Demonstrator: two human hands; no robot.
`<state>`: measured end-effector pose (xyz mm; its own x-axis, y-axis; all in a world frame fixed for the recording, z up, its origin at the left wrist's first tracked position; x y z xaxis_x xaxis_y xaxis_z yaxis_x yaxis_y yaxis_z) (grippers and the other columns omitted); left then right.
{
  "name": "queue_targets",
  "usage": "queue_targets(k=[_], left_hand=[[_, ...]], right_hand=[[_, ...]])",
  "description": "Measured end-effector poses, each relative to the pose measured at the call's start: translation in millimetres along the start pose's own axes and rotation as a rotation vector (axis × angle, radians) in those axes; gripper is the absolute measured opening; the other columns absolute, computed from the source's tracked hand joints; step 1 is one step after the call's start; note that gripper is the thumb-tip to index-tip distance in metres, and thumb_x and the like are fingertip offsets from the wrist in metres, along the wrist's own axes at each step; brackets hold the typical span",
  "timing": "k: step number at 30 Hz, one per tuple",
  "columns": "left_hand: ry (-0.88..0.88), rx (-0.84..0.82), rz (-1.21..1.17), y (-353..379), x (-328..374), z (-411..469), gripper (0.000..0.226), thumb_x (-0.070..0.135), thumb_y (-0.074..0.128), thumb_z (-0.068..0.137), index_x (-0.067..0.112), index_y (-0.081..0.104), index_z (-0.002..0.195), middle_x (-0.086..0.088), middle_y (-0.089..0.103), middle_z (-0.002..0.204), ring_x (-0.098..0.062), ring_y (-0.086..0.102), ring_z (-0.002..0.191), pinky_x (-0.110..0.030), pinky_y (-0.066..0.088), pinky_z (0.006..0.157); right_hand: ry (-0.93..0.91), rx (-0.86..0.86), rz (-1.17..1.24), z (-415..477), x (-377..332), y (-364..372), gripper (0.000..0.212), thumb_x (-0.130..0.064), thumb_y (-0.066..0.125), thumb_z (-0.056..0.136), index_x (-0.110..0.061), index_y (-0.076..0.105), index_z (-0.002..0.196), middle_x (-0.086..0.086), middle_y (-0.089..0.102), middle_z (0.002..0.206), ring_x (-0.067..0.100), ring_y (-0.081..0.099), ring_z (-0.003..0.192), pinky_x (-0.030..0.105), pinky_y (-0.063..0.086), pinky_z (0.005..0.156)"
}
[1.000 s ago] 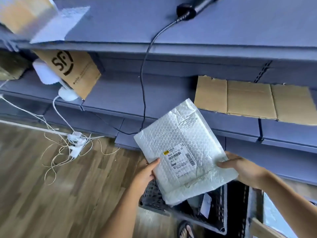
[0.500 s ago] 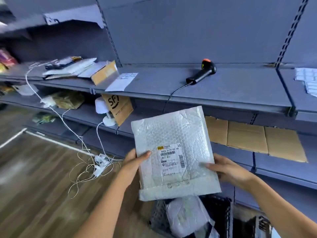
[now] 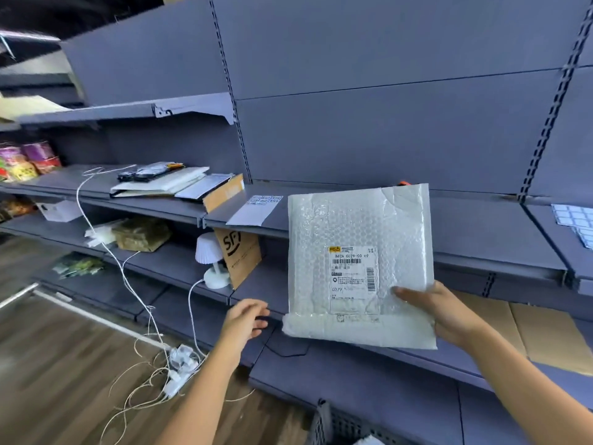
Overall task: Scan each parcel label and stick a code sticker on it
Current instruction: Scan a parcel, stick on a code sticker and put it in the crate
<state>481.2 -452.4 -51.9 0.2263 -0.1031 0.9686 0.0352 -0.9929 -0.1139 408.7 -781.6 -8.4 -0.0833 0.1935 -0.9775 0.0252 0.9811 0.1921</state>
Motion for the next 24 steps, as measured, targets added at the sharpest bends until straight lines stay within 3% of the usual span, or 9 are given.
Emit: queue_targets(k=[3, 5, 8, 12, 19, 24], left_hand=[[0.050, -0.073, 0.118, -8, 14, 37, 0.020, 0.010, 0.046, 0.097, 0.016, 0.062, 0.086, -0.005, 0.066, 0.090, -0.015, 0.058, 0.065, -0.022, 0.044, 0.061], [0.103, -0.133, 0.189, -9, 29, 65, 0.021, 0.010, 0.044, 0.098, 0.016, 0.061, 0.087, 0.000, 0.064, 0.089, -0.014, 0.059, 0.067, -0.023, 0.044, 0.064], [0.171, -0.188, 0.273, -9, 54, 95, 0.022, 0.009, 0.042, 0.098, 0.016, 0.059, 0.085, 0.001, 0.062, 0.082, -0.012, 0.057, 0.065, -0.022, 0.044, 0.063], [0.239, -0.245, 0.372, -2, 76, 133, 0.024, 0.010, 0.043, 0.098, 0.019, 0.058, 0.082, 0.001, 0.062, 0.082, -0.011, 0.057, 0.062, -0.019, 0.044, 0.058], [0.307, -0.322, 0.504, 22, 73, 163, 0.024, 0.006, 0.045, 0.093, 0.019, 0.060, 0.080, 0.003, 0.062, 0.072, -0.010, 0.053, 0.058, -0.028, 0.043, 0.064], [0.335, -0.315, 0.546, 30, 82, 183, 0.024, 0.005, 0.045, 0.092, 0.019, 0.061, 0.080, 0.005, 0.062, 0.072, -0.009, 0.053, 0.060, -0.022, 0.045, 0.062]], right_hand=[[-0.038, 0.041, 0.008, 32, -10, 21, 0.079, -0.038, 0.092, 0.048, -0.002, 0.064, 0.113, 0.015, 0.071, 0.106, 0.027, 0.069, 0.093, 0.032, 0.057, 0.071], [-0.060, 0.089, 0.039, 54, -16, 33, 0.071, -0.031, 0.087, 0.056, 0.001, 0.062, 0.114, 0.015, 0.071, 0.105, 0.026, 0.070, 0.090, 0.031, 0.058, 0.071], [-0.083, 0.138, 0.047, 78, -23, 48, 0.078, -0.035, 0.091, 0.049, -0.001, 0.063, 0.113, 0.016, 0.070, 0.108, 0.029, 0.069, 0.096, 0.034, 0.058, 0.075], [-0.071, 0.191, 0.065, 95, -30, 49, 0.040, -0.016, 0.070, 0.074, 0.000, 0.064, 0.110, 0.018, 0.070, 0.106, 0.027, 0.070, 0.090, 0.031, 0.057, 0.066], [-0.093, 0.271, 0.063, 116, -44, 22, 0.031, -0.010, 0.064, 0.082, 0.002, 0.063, 0.111, 0.018, 0.071, 0.104, 0.027, 0.071, 0.085, 0.029, 0.057, 0.063], [-0.119, 0.293, 0.073, 136, -57, 5, 0.032, -0.010, 0.064, 0.081, 0.001, 0.063, 0.111, 0.019, 0.071, 0.103, 0.030, 0.070, 0.086, 0.035, 0.059, 0.069]])
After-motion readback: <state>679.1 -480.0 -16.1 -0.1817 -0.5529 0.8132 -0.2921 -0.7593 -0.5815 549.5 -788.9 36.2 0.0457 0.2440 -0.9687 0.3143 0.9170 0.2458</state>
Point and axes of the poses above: each hand's wrist, its own z-axis towards the middle knuckle, its own y-axis out of the palm, x = y × z, the point moved 8 cm from there along z, towards the middle knuckle
